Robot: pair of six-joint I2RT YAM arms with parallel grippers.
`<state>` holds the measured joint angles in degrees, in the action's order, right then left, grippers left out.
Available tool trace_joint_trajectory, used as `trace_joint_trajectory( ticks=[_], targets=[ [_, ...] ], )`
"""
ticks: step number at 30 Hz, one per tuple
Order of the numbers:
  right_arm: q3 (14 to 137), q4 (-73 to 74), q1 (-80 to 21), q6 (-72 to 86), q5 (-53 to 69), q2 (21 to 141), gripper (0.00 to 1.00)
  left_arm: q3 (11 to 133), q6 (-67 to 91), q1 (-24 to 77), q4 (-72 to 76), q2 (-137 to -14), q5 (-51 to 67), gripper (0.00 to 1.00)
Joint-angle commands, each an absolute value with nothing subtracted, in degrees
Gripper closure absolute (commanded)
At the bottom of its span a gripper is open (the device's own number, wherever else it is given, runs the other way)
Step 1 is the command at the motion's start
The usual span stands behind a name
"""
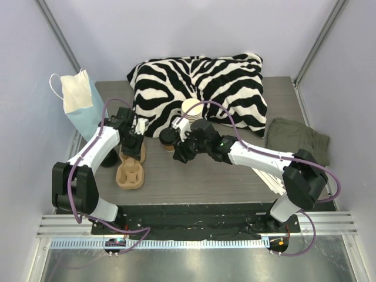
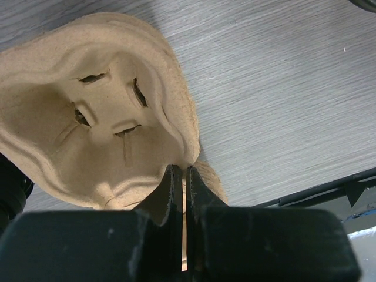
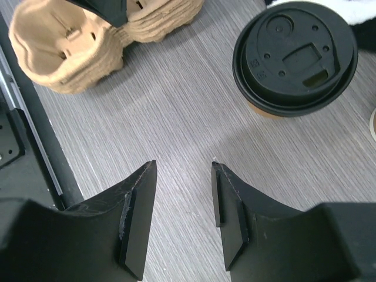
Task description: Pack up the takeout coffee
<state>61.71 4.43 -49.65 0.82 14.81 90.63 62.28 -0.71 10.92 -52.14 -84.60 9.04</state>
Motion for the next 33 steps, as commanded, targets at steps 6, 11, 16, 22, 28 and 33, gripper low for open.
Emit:
trace_joint_trajectory(
  ticks=[6,11,16,22,28,33],
  targets=[
    [66.1,2.4,-49.6,2.7,16.9,91.6,0.5,67.3,-1.5,11.1,-57.4,-80.8,9.1,1.0],
    [66.7,2.1,-49.6,3.3,17.3,92.1,0.5,67.8,-2.5,11.1,-58.8,-80.0,8.3,1.0],
    [67.4,1.5,-49.6,5.1,18.0,92.7,0.5,68.9,-2.6,11.1,-59.7,-79.1,8.1,1.0],
    [68.9,0.4,-49.6,7.2,18.9,94.3,0.5,70.7,-3.3,11.1,-61.7,-78.7,6.8,1.0],
    [70.1,0.4,-49.6,8.3,19.2,95.1,0.5,71.8,-4.4,11.1,-63.0,-77.3,7.3,1.0],
    [71.8,3.0,-49.2,9.3,20.1,93.0,0.5,75.0,-4.7,11.1,-64.9,-75.3,12.9,1.0]
  ],
)
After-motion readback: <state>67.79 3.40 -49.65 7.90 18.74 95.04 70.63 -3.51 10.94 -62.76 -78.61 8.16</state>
